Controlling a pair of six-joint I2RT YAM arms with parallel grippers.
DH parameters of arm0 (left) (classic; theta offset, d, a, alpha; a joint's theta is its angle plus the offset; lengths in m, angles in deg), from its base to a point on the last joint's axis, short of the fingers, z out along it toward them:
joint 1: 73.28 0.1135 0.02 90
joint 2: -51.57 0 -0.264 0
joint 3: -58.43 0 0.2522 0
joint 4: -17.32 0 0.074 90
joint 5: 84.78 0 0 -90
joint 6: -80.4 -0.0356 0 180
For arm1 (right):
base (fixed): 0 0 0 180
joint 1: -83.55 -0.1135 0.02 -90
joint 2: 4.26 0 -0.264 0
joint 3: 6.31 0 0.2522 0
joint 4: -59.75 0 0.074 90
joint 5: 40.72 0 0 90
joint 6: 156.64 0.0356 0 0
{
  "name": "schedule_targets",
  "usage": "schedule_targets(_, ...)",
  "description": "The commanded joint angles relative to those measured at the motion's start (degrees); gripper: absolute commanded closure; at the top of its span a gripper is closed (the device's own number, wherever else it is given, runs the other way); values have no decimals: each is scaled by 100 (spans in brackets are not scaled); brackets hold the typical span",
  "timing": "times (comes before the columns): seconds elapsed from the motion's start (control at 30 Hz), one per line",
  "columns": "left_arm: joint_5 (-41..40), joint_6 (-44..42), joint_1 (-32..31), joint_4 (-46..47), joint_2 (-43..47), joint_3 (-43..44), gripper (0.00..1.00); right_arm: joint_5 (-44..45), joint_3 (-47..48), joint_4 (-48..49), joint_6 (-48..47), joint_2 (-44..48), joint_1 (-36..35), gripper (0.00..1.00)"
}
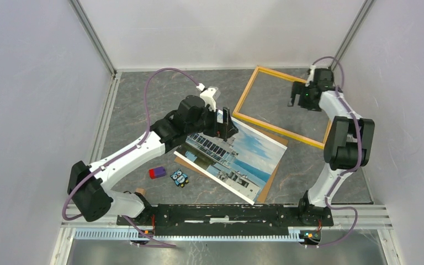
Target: Put the photo into the frame
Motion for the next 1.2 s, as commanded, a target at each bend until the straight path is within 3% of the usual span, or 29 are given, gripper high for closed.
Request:
schedule_targets(0.0,-78,-145,-128,-57,294,240,0,-136,-336,96,-161,633,-824,3)
schedule_targets(0.23,-253,-189,-135,-188,195,306,0,-665,-1644,77,-48,1685,-2723,4)
schedule_targets(0.4,-189,-89,-128,-225,-3,326,0,-703,-2877,242,284,2646,-3599,9)
schedule_targets(0.77,-333,38,-123,-156,133,214,0,-320,-5028,286,587,4809,-3712,9)
schedule_targets(0.9,-420,-23,-129,-133,70,173,0,-480,-5633,947,901,5378,-3709,8)
schedule_targets(1.03,-332,283,-120,-271,36,126,0,-417,-5829,1205,947,5832,-3720,7)
schedule_targets(1.17,-91,909,-84,-233,378,-498,0,-113,-5869,1299,1047,6186,-3705,5)
